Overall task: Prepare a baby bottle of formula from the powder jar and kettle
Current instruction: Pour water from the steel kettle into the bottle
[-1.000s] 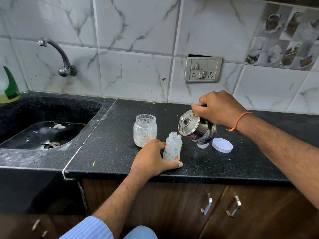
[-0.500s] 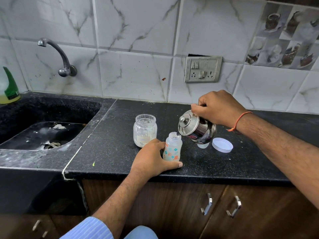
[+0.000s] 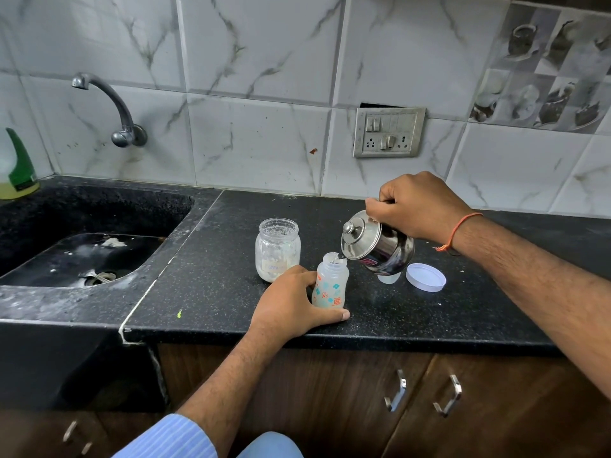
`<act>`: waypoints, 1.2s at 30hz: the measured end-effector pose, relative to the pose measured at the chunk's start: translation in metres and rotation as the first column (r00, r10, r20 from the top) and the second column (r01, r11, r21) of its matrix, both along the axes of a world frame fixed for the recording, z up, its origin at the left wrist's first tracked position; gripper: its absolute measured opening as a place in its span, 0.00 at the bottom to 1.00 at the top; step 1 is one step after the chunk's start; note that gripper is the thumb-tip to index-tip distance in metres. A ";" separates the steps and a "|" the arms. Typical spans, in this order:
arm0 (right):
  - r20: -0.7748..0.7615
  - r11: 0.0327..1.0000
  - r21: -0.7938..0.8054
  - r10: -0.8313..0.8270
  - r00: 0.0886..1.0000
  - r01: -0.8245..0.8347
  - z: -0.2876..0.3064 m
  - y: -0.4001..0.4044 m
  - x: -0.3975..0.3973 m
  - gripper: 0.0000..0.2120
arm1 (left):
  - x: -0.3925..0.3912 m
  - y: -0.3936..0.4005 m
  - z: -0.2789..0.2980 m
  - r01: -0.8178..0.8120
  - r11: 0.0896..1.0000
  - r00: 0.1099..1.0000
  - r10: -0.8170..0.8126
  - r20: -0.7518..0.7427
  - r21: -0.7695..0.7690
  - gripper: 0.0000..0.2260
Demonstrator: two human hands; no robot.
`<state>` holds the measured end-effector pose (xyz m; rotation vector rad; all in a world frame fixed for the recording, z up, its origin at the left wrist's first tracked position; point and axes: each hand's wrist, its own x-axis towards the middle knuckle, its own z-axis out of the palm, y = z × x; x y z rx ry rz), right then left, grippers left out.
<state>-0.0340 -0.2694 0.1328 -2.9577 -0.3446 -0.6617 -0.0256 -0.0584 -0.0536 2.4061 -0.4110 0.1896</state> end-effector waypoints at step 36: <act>-0.003 1.000 -0.003 -0.004 1.000 0.004 0.001 0.000 0.001 0.22 | -0.001 0.000 0.001 -0.010 1.000 1.000 0.010 -0.003 0.002 0.31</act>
